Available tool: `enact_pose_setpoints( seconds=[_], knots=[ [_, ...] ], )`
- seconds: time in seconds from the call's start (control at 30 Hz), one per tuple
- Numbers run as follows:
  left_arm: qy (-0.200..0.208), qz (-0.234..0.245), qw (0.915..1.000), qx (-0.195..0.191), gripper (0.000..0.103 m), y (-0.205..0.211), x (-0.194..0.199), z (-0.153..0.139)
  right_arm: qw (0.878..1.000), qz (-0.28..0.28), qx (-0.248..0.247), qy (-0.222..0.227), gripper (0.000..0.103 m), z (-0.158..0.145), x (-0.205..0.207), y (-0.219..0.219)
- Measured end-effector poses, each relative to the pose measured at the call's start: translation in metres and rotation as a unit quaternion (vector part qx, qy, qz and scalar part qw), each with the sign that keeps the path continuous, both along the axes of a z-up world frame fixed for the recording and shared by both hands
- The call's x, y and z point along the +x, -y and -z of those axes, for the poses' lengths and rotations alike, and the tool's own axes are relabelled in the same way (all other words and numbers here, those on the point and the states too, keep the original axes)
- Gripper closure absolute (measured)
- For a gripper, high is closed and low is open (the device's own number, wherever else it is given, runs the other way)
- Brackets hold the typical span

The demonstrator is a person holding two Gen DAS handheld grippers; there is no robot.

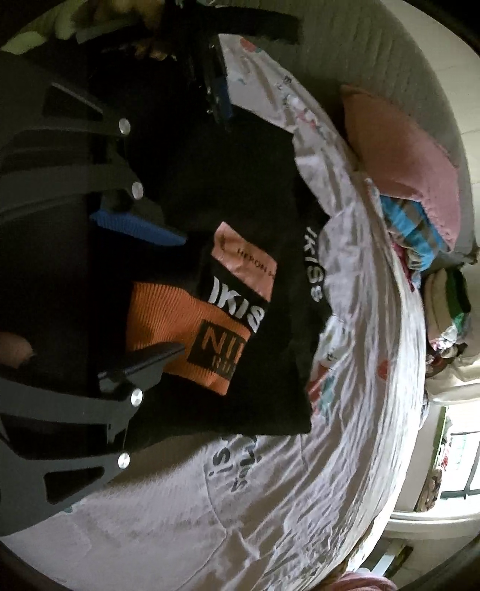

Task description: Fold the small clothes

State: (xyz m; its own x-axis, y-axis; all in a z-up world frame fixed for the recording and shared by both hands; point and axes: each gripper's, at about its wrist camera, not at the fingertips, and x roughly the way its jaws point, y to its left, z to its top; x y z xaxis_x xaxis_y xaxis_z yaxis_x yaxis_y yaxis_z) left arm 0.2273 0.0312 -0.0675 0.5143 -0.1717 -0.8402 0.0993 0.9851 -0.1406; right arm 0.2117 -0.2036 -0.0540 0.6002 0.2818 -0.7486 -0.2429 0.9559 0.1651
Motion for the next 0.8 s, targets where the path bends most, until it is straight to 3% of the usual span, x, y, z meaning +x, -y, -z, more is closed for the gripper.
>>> enact_pose_setpoints(
  seconds=[0.1, 0.27, 0.43, 0.8],
  knots=[
    [0.0, -0.001, 1.0, -0.001, 0.046, -0.001, -0.001, -0.001, 1.0, 0.004, 0.01, 0.009, 0.04, -0.007, -0.004, 0.005],
    [0.008, 0.001, 0.9999, 0.009, 0.046, 0.002, -0.007, -0.005, 0.999, 0.011, 0.021, 0.025, 0.02, -0.017, -0.014, 0.012],
    [0.012, -0.004, 0.9999, -0.002, 0.045, 0.0, -0.013, -0.012, 0.999, 0.017, 0.024, 0.035, 0.011, -0.024, -0.021, 0.016],
    [0.043, -0.009, 0.9987, -0.025, 0.02, -0.001, -0.033, -0.04, 0.998, 0.02, 0.033, 0.049, 0.007, -0.035, -0.032, 0.019]
  ],
)
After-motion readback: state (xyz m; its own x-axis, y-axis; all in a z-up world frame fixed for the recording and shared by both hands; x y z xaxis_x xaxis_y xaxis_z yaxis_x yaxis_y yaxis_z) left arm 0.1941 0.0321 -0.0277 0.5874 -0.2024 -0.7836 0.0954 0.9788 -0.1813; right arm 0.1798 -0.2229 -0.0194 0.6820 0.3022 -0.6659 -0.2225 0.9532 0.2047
